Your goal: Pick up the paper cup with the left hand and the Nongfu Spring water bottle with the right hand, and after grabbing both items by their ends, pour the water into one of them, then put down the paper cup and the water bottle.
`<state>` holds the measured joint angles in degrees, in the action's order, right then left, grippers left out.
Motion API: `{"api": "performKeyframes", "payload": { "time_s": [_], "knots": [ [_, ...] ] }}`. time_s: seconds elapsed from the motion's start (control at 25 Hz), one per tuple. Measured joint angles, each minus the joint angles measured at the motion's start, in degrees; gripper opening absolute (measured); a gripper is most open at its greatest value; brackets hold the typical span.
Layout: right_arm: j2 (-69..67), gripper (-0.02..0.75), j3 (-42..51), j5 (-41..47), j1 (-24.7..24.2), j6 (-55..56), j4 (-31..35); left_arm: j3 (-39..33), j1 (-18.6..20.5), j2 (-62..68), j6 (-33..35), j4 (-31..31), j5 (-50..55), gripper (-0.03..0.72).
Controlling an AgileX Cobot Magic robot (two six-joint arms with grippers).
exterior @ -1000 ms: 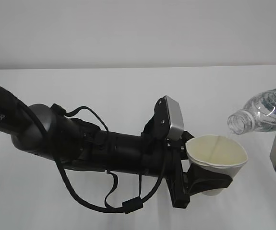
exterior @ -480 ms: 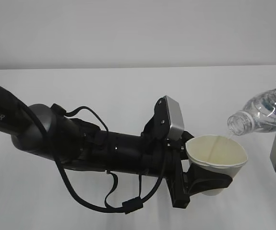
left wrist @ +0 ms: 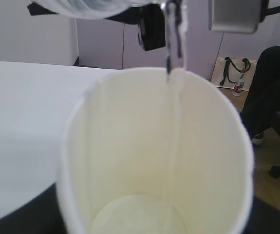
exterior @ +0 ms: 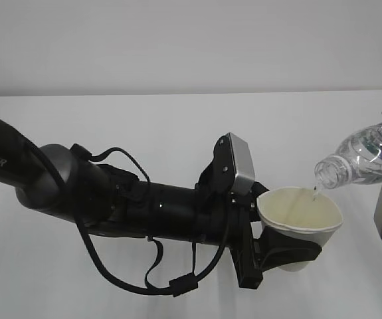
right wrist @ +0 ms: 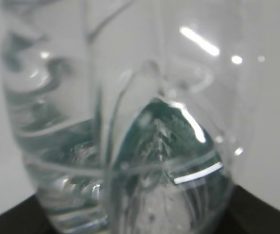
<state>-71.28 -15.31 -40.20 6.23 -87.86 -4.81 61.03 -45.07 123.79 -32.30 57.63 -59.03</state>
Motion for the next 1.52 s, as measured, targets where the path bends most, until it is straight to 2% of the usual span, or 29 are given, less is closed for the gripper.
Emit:
{"api": "performKeyframes", "payload": {
  "time_s": [1.52],
  "knots": [
    [0.0,0.438,0.0,-1.3,0.0,-0.1,0.0,0.0,0.0,0.0,-0.1,0.1,0.3,0.428]
  ]
}}
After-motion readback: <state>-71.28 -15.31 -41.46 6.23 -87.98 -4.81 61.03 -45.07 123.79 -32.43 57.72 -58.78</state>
